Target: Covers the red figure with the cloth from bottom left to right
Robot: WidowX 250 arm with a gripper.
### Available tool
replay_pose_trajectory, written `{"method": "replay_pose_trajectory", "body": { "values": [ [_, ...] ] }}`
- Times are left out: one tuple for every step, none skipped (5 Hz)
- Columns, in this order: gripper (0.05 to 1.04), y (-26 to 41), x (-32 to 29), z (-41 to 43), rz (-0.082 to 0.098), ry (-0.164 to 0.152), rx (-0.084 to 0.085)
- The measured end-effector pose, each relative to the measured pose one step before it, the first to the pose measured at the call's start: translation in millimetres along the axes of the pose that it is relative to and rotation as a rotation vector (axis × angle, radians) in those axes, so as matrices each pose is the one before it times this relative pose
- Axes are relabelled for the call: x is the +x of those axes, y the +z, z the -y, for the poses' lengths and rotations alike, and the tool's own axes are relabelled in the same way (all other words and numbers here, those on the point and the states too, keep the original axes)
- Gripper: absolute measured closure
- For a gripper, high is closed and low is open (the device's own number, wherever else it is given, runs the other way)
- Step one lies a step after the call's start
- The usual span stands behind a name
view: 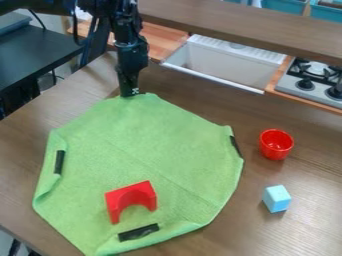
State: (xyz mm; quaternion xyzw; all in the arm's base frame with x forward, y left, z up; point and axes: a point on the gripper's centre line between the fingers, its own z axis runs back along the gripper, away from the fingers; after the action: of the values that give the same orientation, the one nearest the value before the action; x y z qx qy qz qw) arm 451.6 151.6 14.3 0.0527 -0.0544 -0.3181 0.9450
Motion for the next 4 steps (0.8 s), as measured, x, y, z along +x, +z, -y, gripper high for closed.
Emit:
{"method": "replay_pose_trajectory", "body": {
  "values": [
    [1.035, 0.35, -1.25, 1.00, -0.0085, 0.0171, -0.0071],
    [1.035, -1.48, 1.77, -2.43, 0.0027, 0.0094, 0.0038],
    [1.035, -2.42, 0.92, 2.04, 0.0229, 0.0054, -0.0187],
    [1.020, -0.54, -3.38, -0.85, 0.0205, 0.0041, -0.0194]
  ]
}}
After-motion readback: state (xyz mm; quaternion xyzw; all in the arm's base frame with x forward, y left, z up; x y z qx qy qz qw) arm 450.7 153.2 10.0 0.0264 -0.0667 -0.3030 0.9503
